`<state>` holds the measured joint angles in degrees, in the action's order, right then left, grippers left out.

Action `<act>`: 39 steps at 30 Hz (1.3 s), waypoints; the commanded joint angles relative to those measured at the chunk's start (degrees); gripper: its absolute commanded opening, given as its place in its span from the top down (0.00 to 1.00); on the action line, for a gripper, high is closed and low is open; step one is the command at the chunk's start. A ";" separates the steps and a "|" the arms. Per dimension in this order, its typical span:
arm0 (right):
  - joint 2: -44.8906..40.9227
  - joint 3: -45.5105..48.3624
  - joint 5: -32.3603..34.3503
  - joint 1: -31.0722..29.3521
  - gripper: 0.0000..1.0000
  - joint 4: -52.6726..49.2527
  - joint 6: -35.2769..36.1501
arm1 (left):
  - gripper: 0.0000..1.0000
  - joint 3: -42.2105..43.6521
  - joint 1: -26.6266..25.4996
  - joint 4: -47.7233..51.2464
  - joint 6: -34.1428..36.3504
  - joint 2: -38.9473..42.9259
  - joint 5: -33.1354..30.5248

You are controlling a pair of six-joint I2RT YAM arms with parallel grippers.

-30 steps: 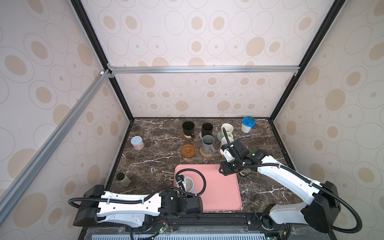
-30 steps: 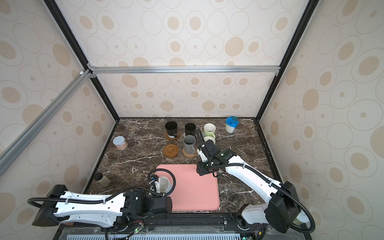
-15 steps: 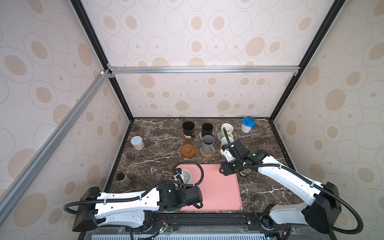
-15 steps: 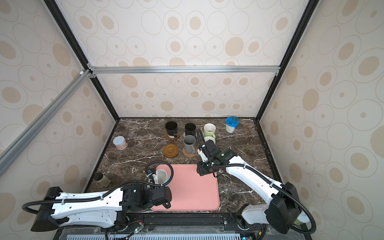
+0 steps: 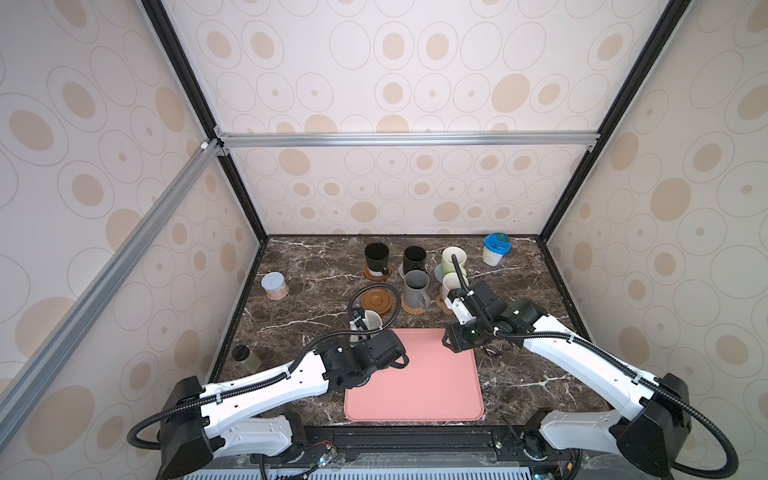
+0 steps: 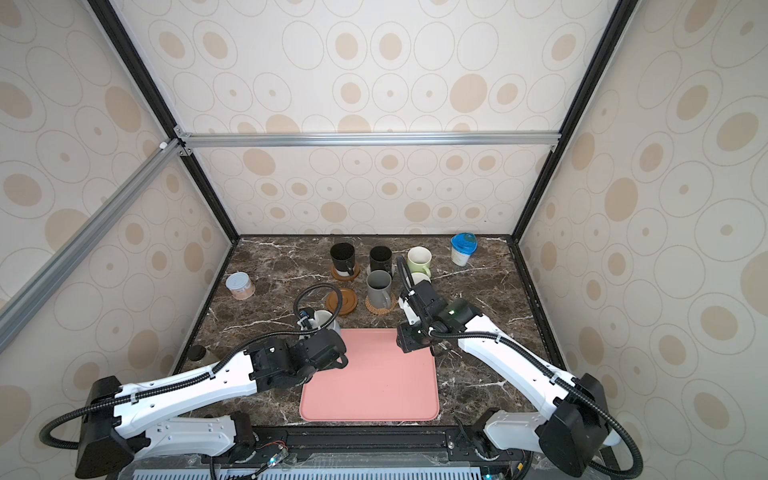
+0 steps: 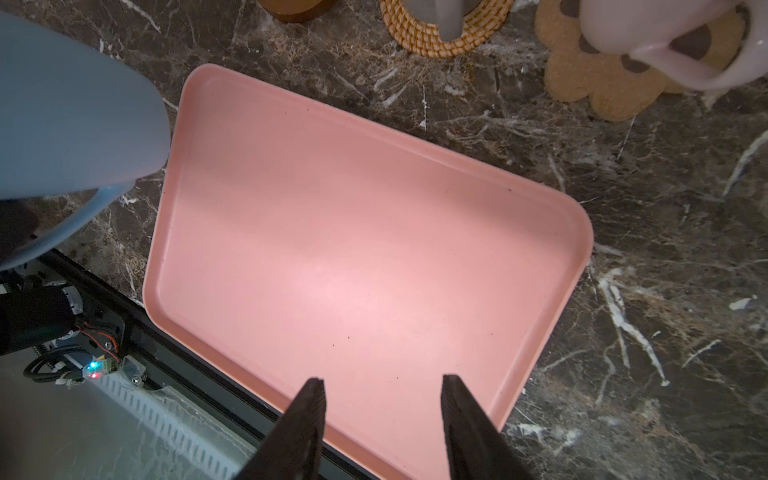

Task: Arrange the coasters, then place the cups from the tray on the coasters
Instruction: 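Lift the white mug with the left gripper toward the empty wooden coaster, then lower the white mug onto the wooden coaster with the left gripper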

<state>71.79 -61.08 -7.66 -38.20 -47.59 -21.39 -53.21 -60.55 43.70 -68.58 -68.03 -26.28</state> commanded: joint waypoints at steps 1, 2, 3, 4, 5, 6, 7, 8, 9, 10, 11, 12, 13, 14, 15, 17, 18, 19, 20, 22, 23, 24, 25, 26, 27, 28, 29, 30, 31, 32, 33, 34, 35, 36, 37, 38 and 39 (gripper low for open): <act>-2.14 -0.11 0.81 -0.08 0.51 -1.70 0.38 | 1.00 -3.72 3.52 -4.62 6.08 -0.53 -2.31; -2.51 0.24 0.89 -0.13 0.51 -1.71 0.38 | 1.00 -3.90 4.56 -5.31 6.81 -0.95 -2.05; -3.02 0.70 0.89 -0.06 0.51 -1.77 0.38 | 1.00 -4.13 5.54 -6.14 7.81 -1.45 -1.68; -3.57 0.95 0.86 -0.08 0.51 -1.89 0.53 | 1.00 -4.32 6.57 -6.91 8.81 -2.14 -1.46; -3.94 1.36 0.82 -0.06 0.51 -1.93 0.59 | 1.00 -4.56 7.64 -7.56 9.40 -2.79 -1.24; -4.32 1.64 0.77 -0.12 0.51 -2.09 0.60 | 1.00 -4.92 8.75 -8.37 10.15 -3.49 -0.94; -4.72 1.95 0.57 -0.10 0.51 -2.23 0.64 | 1.00 -5.10 9.80 -9.54 11.08 -4.27 -0.52; -5.12 2.22 0.42 -0.05 0.51 -2.37 0.67 | 1.00 -5.14 10.72 -10.23 11.61 -4.87 0.06; -5.45 2.53 0.20 -0.12 0.51 -2.48 0.66 | 1.00 -5.32 11.69 -11.02 12.23 -5.69 0.71; -5.76 2.85 -0.02 -0.12 0.51 -2.61 0.68 | 1.00 -5.49 12.71 -11.61 12.54 -6.49 1.25; -6.06 3.06 -0.23 -0.08 0.51 -2.72 0.65 | 1.00 -5.54 13.43 -12.27 12.73 -7.07 1.60; -6.34 3.41 -0.55 -0.12 0.51 -2.76 0.71 | 1.00 -5.59 14.18 -13.08 13.09 -7.79 2.05; -6.64 3.72 -0.68 -0.13 0.51 -2.77 0.73 | 1.00 -5.67 15.13 -13.91 13.41 -8.54 2.71; -6.81 3.99 -0.69 -0.13 0.51 -2.77 0.80 | 1.00 -5.93 15.74 -14.69 13.68 -9.16 3.21; -7.00 4.17 -0.69 -0.08 0.51 -2.84 0.95 | 1.00 -6.42 16.49 -15.48 14.24 -10.23 3.78; -7.21 4.29 -0.45 -0.04 0.51 -3.01 1.32 | 1.00 -7.99 17.61 -16.47 15.65 -12.60 4.76; -7.19 4.19 -0.34 -0.05 0.51 -3.29 1.49 | 1.00 -9.23 18.21 -16.62 16.55 -14.00 5.45; -7.24 4.11 -0.22 -0.12 0.51 -3.60 1.69 | 1.00 -10.55 18.53 -16.38 17.48 -15.92 6.07; -7.28 4.13 -0.17 -0.08 0.51 -3.84 1.76 | 1.00 -11.95 18.93 -16.21 18.10 -17.34 6.44; -7.82 4.21 -0.16 -0.10 0.51 -4.17 1.86 | 1.00 -14.25 19.67 -16.05 19.25 -20.12 7.36; -8.13 4.41 -0.16 -0.15 0.51 -4.19 1.73 | 1.00 -14.97 19.95 -16.30 19.43 -21.06 7.62; -8.59 4.61 -0.16 -0.04 0.51 -4.17 1.63 | 1.00 -15.69 20.33 -16.61 19.79 -21.98 7.89; -9.05 4.94 -0.16 -0.15 0.51 -4.11 1.40 | 1.00 -16.40 20.80 -16.71 20.21 -23.05 8.27; -9.44 5.33 -0.19 -0.09 0.51 -4.04 1.21 | 1.00 -17.03 21.32 -16.67 20.55 -23.90 8.73; -9.86 5.57 -0.24 -0.16 0.51 -4.00 1.01 | 1.00 -17.75 21.80 -16.40 20.88 -25.05 9.19; -10.23 5.87 -0.24 -0.11 0.51 -4.00 0.82 | 1.00 -18.58 22.26 -16.16 21.31 -26.13 9.55; -10.56 6.10 -0.25 -0.06 0.51 -4.08 0.82 | 1.00 -19.18 22.62 -16.02 21.66 -26.90 9.75; -10.86 6.24 -0.18 -0.08 0.51 -4.08 0.82 | 1.00 -20.07 22.87 -15.86 22.13 -27.83 10.01; -11.14 6.48 -0.08 -0.08 0.51 -4.09 0.80 | 1.00 -20.92 23.06 -15.61 22.46 -28.71 10.26; -11.33 6.64 0.01 -0.10 0.51 -4.15 0.92 | 1.00 -21.61 23.26 -15.46 22.76 -29.44 10.37; -11.49 6.60 0.03 -0.11 0.51 -4.24 0.99 | 1.00 -22.41 23.37 -15.33 22.95 -30.25 10.48; -11.69 6.75 0.01 -0.09 0.51 -4.34 1.06 | 1.00 -23.06 23.61 -15.20 23.13 -31.02 10.70; -11.72 6.69 0.01 -0.09 0.51 -4.50 1.21 | 1.00 -23.56 23.71 -15.19 23.20 -31.56 10.87; -11.67 6.68 0.01 -0.13 0.51 -4.65 1.27 | 1.00 -24.01 23.96 -15.23 23.15 -32.20 11.10; -11.72 6.59 0.02 -0.08 0.51 -4.86 1.30 | 1.00 -24.39 24.12 -15.29 23.08 -32.78 11.32; -11.67 6.59 0.01 -0.12 0.51 -5.04 1.50 | 1.00 -24.63 24.23 -15.23 22.97 -33.14 11.40; -11.67 6.65 0.01 -0.07 0.51 -5.18 1.43 | 1.00 -24.87 24.26 -15.29 23.02 -33.52 11.44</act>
<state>60.84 -54.94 -7.90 -38.20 -51.03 -20.29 -74.37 -36.99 29.50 -47.05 -101.69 -13.72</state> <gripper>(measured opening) 0.493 0.156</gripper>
